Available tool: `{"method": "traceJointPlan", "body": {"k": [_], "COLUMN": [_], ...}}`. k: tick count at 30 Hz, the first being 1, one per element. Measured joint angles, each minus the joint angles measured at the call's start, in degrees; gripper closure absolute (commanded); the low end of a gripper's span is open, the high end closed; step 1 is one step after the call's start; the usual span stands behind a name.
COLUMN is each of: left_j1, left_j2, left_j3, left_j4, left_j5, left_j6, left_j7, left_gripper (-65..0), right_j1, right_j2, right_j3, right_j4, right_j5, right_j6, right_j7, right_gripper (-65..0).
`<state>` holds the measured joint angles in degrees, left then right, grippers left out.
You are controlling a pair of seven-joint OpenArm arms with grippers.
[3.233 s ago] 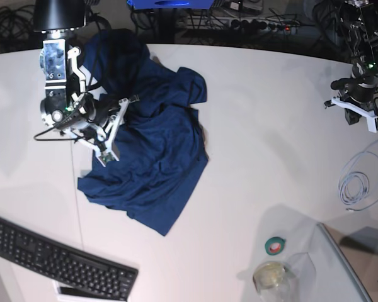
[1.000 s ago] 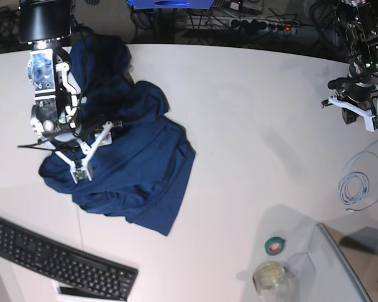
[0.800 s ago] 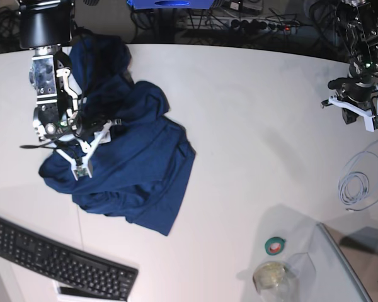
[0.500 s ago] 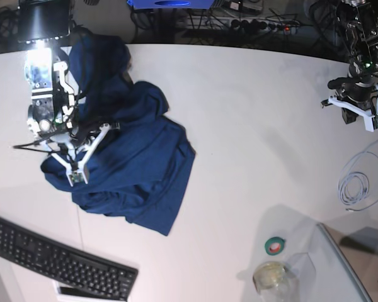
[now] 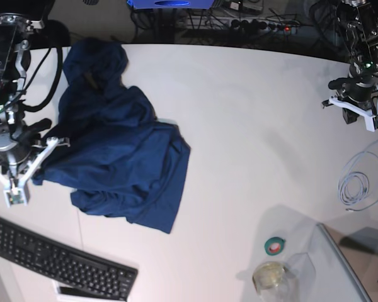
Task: Layout the t-shirt on the table in an organized manner, then fold the t-shirt properly
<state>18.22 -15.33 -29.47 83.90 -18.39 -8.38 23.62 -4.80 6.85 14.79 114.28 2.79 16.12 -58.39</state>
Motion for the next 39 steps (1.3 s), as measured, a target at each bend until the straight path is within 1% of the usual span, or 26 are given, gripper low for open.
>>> {"method": "traceJointPlan", "body": {"k": [4, 5, 6, 7, 11, 13, 15, 16, 18, 20, 23, 25, 27, 28, 29, 31, 32, 33, 34, 36, 38, 39], "left_j1": [-0.2, -0.3, -0.3, -0.3, -0.3, -0.3, -0.3, -0.3, -0.3, -0.4, -0.4, -0.4, -0.5, -0.5, -0.5, -0.4, -0.4, -0.5, -0.4, -0.4, -0.1, -0.1], "left_j2": [0.4, 0.4, 0.4, 0.4, 0.6, 0.7, 0.7, 0.6, 0.4, 0.7, 0.7, 0.4, 0.3, 0.5, 0.7, 0.9, 0.7, 0.6, 0.5, 0.6, 0.6, 0.5], "left_j3": [0.1, 0.1, 0.0, 0.0, 0.0, 0.0, 0.1, 1.0, 3.5, 5.2, 6.4, 8.3, 10.0, 10.6, 11.0, 11.0, 10.9, 10.7, 10.3, 10.2, 10.2, 10.2], "left_j4": [0.0, 0.0, 0.0, 0.0, 0.0, 0.0, 0.0, 0.0, 0.0, 0.0, 0.1, 0.1, 0.1, 0.1, 0.3, 0.6, 0.6, 0.6, 0.6, 0.6, 0.6, 0.6], "left_j5": [0.0, 0.0, 0.0, 0.0, 0.0, 0.0, 0.0, 0.0, 0.0, 0.0, 0.0, 0.1, 0.0, 0.0, 0.0, -0.3, -0.2, -0.2, -0.1, 0.0, 0.0, 0.0], "left_j6": [-0.2, -0.2, 0.0, 0.0, 0.0, 0.0, 0.0, 0.6, 0.6, -0.5, -0.4, 0.7, 0.2, -0.2, -0.1, -0.2, -0.2, 0.0, 0.1, 0.2, -0.3, -0.2], "left_j7": [0.0, 0.0, 0.0, 0.0, 0.0, 0.0, 0.0, -0.1, 0.0, 0.0, 0.0, 0.0, 0.0, -0.1, 0.0, 0.0, 0.0, 0.0, -0.2, -0.2, -0.2, -0.2], "left_gripper": [0.0, 0.0, 0.0, 0.0, 0.0, 0.0, 0.0, 0.0, 0.0, 0.0, 0.0, 0.0, 0.0, 0.0, 0.0, 0.0, 0.0, 0.0, 0.0, 0.0, 0.0, 0.0], "right_j1": [4.0, 4.4, 4.7, 5.0, 6.4, 7.2, 9.0, 9.7, 9.8, 9.2, 8.9, 9.1, 9.8, 10.0, 10.3, 11.1, 11.1, 11.3, 11.4, 11.4, 11.3, 11.3], "right_j2": [0.8, 1.2, 2.0, 2.8, 3.6, 4.6, 4.5, 4.5, 4.2, 3.7, 3.9, 3.7, 3.6, 3.8, 3.9, 3.9, 4.3, 4.5, 4.7, 4.2, 3.5, 3.2], "right_j3": [8.8, 10.1, 11.0, 12.2, 16.8, 17.3, 17.4, 17.3, 17.1, 17.1, 15.2, 14.9, 15.3, 15.8, 17.1, 20.2, 21.5, 21.9, 22.0, 21.9, 21.7, 21.7], "right_j4": [0.1, 0.1, 0.1, 0.1, 0.0, -2.4, -8.5, -12.0, -17.2, -18.1, -16.7, -16.6, -18.0, -19.3, -21.2, -25.4, -27.8, -30.4, -32.9, -35.6, -35.6, -35.0], "right_j5": [-0.7, -0.8, -0.3, 0.0, -0.5, -0.5, -1.0, -0.6, -0.2, -0.9, -1.0, 0.0, -0.4, -0.3, 0.1, -0.4, -1.0, -1.3, -1.4, -1.1, -0.8, -0.6], "right_j6": [0.5, 1.1, 2.8, 3.7, 4.0, 4.1, 4.5, 4.5, 4.6, 4.5, 4.5, 4.5, 4.5, 4.4, 3.3, -0.9, -3.1, -4.6, -5.6, -6.5, -6.5, -6.5], "right_j7": [0.3, 0.2, -0.5, -0.6, -0.3, 0.3, 1.1, 2.0, 4.5, 4.7, 5.4, 6.4, 7.3, 9.0, 10.5, 11.6, 12.2, 12.4, 12.3, 11.7, 11.9, 11.9], "right_gripper": [-0.2, -0.2, -0.2, -0.2, -0.3, -0.5, -0.5, -0.5, -0.3, -0.2, -0.3, -0.5, -0.6, -0.8, -0.9, -1.1, -2.7, -5.9, -11.4, -24.0, -34.8, -37.4]}}
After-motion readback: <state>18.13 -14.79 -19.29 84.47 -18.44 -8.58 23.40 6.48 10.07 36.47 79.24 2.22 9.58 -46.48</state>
